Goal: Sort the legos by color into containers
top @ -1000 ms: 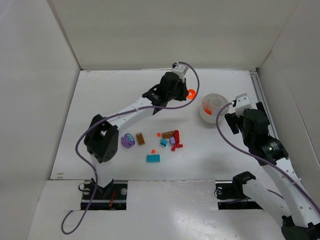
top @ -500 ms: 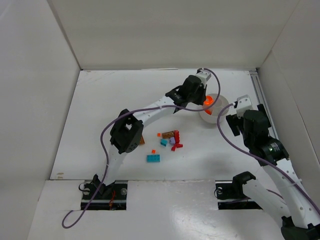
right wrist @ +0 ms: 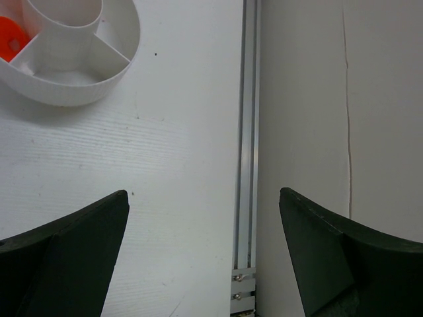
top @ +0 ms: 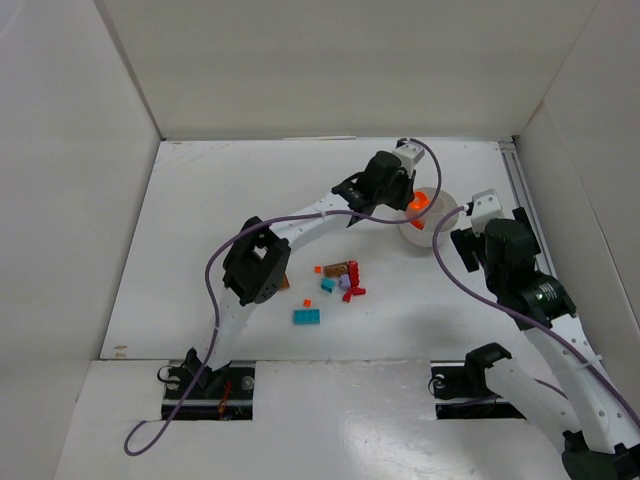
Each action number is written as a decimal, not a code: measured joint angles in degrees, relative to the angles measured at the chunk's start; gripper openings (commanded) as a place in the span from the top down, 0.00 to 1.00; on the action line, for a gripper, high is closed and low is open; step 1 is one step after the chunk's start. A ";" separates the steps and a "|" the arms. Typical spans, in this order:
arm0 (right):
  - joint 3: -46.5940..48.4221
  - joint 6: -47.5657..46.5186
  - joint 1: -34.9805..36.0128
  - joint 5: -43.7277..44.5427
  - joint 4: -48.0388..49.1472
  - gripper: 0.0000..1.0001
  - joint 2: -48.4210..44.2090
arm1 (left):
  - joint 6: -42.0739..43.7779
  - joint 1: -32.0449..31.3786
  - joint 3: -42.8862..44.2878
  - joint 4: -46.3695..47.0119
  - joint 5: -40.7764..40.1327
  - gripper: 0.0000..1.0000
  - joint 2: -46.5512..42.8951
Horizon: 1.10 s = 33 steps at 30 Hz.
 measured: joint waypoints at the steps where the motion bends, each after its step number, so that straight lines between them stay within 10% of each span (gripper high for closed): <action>1: 0.00 0.00 0.00 0.00 0.00 0.00 0.00 | 0.17 0.00 0.00 0.04 0.20 0.92 0.00; 7: 0.00 0.00 0.02 0.00 0.00 0.00 0.00 | 1.07 0.00 -0.85 0.09 0.72 0.65 0.00; 17: 0.00 -0.09 0.00 -0.04 0.00 0.00 0.00 | 2.43 0.00 -2.54 -0.22 1.60 0.52 -0.09; 19: 0.00 -0.61 0.00 -0.70 0.09 0.00 0.00 | 2.58 0.00 -3.69 -0.17 1.75 0.37 -0.85; 20: 0.00 -1.29 0.00 -1.29 0.17 0.00 0.00 | 2.67 0.00 -5.01 -0.07 1.84 0.06 -1.73; 21: 0.00 -2.05 0.00 -2.03 0.31 0.00 0.00 | 3.02 0.00 -6.69 -0.20 1.81 0.00 -3.06; 33: -0.96 -14.01 1.99 -29.64 13.44 0.03 6.49 | -3.37 3.87 -44.37 2.82 -13.53 0.00 -44.98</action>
